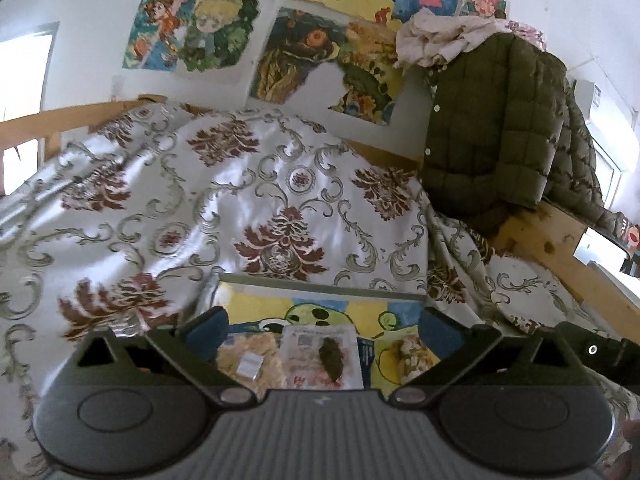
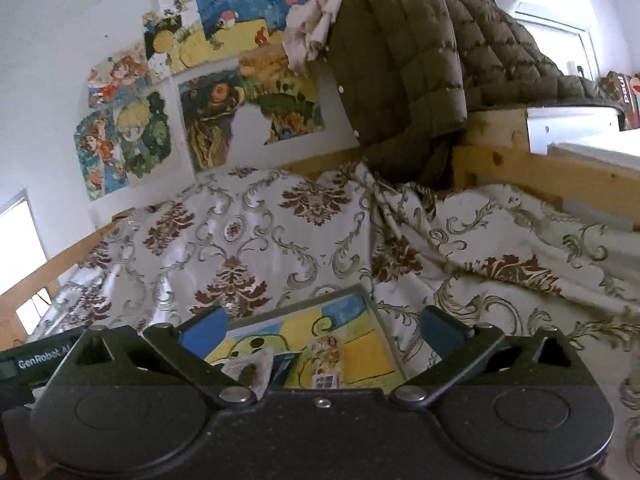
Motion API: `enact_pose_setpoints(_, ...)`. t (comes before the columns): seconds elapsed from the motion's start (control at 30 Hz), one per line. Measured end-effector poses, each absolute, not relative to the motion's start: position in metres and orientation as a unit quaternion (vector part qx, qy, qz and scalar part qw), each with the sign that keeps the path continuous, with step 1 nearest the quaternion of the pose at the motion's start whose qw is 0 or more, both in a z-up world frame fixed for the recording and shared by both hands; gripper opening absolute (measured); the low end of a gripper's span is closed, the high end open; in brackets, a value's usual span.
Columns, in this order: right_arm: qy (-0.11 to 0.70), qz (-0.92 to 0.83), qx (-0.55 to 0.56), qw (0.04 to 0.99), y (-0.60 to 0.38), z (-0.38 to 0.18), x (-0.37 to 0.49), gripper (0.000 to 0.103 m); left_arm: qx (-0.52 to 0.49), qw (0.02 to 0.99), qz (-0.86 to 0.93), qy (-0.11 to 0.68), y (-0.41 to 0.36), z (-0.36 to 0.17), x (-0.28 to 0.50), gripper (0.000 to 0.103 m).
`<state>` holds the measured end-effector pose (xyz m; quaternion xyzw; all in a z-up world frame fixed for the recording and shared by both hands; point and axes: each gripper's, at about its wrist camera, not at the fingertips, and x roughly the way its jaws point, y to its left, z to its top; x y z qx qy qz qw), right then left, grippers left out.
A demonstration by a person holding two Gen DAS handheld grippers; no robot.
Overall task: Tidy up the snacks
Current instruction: 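Raise both open tools out of the tray and back toward the remaining snacks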
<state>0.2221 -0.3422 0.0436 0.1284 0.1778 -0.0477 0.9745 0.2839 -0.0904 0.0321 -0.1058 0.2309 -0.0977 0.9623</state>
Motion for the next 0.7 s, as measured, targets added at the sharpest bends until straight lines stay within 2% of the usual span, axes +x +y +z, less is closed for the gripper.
enact_pose_setpoints(0.4, 0.159, -0.054, 0.085, 0.982, -0.313, 0.055, 0.139, 0.102, -0.069, 0.97, -0.094, 0.212, -0.077, 0.044, 0.202, 0.103)
enact_pose_setpoints(0.7, 0.177, -0.071, 0.073, 0.979, -0.301, 0.048, 0.097, 0.102, -0.039, 0.974, -0.085, 0.206, -0.063, 0.036, 0.148, 0.103)
